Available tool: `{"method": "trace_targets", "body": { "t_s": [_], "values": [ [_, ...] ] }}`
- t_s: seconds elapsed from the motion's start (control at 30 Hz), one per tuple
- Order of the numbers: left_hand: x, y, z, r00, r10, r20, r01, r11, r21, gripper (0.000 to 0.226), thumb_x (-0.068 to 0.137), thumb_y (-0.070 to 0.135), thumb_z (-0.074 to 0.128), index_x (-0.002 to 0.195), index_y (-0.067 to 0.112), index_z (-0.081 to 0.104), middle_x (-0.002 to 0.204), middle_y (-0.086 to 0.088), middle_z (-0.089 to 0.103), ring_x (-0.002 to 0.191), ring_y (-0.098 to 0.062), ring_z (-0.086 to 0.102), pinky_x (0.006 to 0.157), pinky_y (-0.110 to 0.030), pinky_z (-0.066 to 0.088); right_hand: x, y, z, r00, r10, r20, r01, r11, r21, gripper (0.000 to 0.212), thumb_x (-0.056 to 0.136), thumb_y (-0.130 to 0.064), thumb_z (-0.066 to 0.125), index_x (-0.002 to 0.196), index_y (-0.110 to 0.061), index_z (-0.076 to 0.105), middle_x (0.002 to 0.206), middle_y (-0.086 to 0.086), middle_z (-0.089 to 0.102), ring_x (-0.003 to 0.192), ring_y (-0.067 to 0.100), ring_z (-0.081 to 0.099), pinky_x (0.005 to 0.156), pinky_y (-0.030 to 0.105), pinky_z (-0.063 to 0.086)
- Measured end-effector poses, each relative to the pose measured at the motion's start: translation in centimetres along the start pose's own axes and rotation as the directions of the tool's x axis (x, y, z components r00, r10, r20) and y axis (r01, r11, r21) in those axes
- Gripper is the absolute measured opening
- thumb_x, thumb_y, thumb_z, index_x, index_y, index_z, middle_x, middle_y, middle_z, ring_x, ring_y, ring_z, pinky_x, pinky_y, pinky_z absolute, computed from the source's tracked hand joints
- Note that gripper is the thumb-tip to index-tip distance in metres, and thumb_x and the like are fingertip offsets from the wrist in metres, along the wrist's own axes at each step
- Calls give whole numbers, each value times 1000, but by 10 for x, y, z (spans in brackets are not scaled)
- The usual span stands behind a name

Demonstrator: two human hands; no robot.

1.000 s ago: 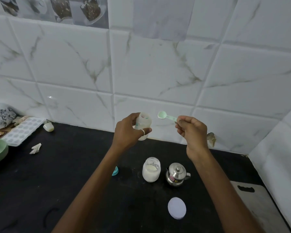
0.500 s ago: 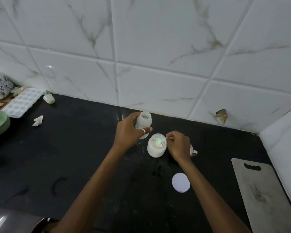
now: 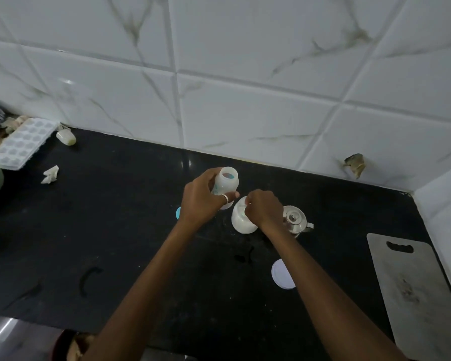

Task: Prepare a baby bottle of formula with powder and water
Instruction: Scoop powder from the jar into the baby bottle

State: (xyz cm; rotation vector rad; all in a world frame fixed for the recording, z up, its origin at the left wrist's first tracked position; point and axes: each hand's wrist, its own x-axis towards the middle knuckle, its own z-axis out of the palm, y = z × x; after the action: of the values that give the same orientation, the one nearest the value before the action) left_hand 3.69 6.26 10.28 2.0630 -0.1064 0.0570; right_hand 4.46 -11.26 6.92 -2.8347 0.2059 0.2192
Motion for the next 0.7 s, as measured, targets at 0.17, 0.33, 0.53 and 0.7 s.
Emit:
{"method": "trace_targets", "body": {
  "t_s": [0.17,0.33,0.53,0.7],
  "values": [
    [4,-7,3,1000,-3,11,3,1000,4,63,73,34,91,129,24,64,117,11,71,103,-6,65,78,-2,45,1,-1,6,999,9,43,-7,999,-52,22,93,-19,62,111,-12,71,106,11,72,96,32,70,82,41,58],
    [6,-10,5,1000,7,29,-7,1000,13,63,74,33,90,130,23,63,118,10,69,104,-7,64,83,-7,46,1,1,5,999,-26,30,29,994,-101,31,95,-17,63,125,-15,68,115,11,71,103,31,70,85,40,56],
    [6,-5,6,1000,3,29,-3,1000,10,63,72,34,91,128,24,65,112,13,70,99,-5,65,82,-7,47,-5,6,-7,998,-34,-60,29,996,-88,22,92,-9,62,110,-16,73,106,10,71,95,32,70,78,38,55],
    [1,2,12,999,16,44,-17,1000,19,62,72,32,91,128,23,65,109,16,69,94,-1,63,76,2,43,-12,18,-17,988,-12,-155,15,1000,19,14,94,-15,64,99,-18,75,91,6,72,84,27,69,66,33,52]
  ]
}}
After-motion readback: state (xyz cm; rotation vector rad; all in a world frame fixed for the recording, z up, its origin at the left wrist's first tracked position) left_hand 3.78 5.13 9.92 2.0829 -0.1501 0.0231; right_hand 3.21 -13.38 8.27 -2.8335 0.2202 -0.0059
